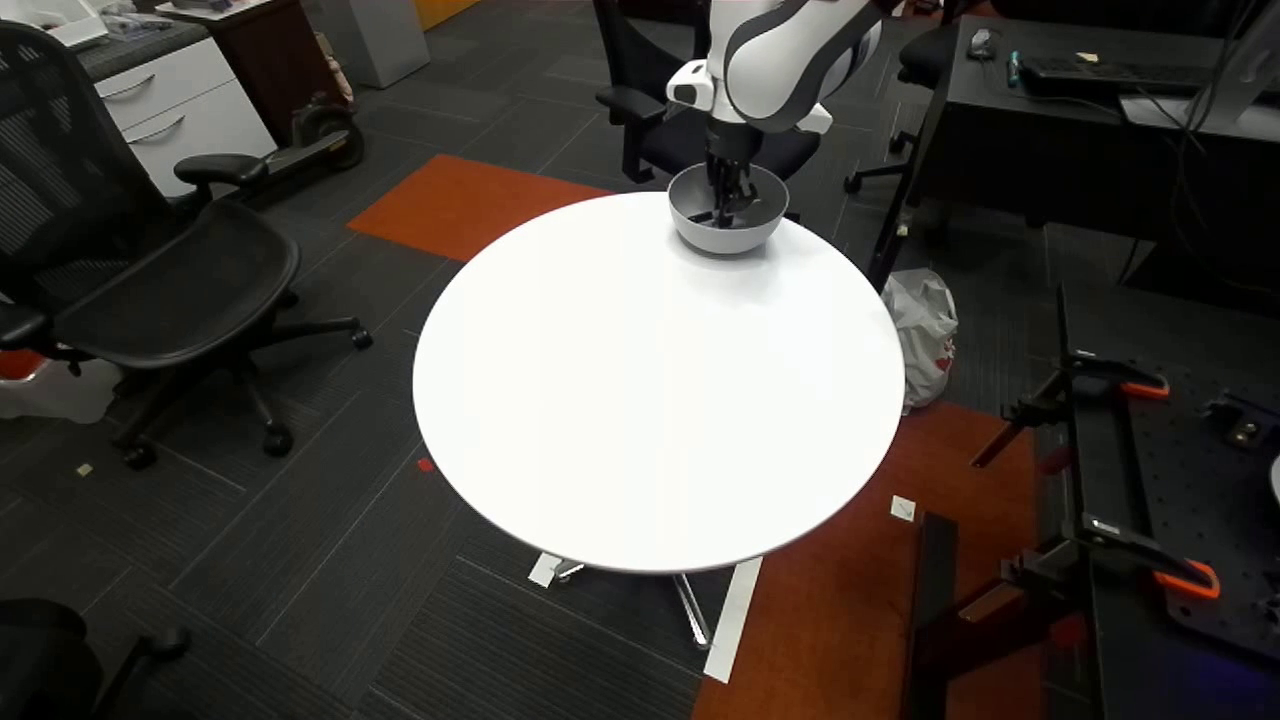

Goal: Put the marker in the bowl and then remove it from the bowl and put it back on the table

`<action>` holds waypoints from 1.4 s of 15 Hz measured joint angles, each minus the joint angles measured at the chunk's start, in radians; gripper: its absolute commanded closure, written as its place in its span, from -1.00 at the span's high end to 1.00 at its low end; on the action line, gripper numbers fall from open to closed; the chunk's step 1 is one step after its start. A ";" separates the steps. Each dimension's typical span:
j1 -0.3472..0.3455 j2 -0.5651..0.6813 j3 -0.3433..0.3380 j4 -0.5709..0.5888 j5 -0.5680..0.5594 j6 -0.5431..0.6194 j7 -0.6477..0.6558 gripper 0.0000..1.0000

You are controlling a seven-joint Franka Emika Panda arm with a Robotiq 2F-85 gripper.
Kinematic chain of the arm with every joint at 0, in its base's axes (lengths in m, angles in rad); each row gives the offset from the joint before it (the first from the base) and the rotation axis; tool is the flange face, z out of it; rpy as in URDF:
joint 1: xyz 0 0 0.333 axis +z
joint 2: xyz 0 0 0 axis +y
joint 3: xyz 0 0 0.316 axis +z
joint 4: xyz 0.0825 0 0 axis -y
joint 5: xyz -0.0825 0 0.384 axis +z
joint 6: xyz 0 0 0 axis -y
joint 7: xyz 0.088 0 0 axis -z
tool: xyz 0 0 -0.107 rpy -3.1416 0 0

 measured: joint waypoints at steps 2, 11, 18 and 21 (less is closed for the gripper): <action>-0.001 0.001 0.000 0.007 0.000 -0.007 0.000 -0.93; -0.003 -0.138 0.001 -0.030 0.016 -0.006 0.004 -0.93; 0.009 -0.315 0.116 -0.179 0.178 0.006 0.010 -0.93; 0.066 -0.350 0.140 -0.235 0.194 0.026 0.050 -0.93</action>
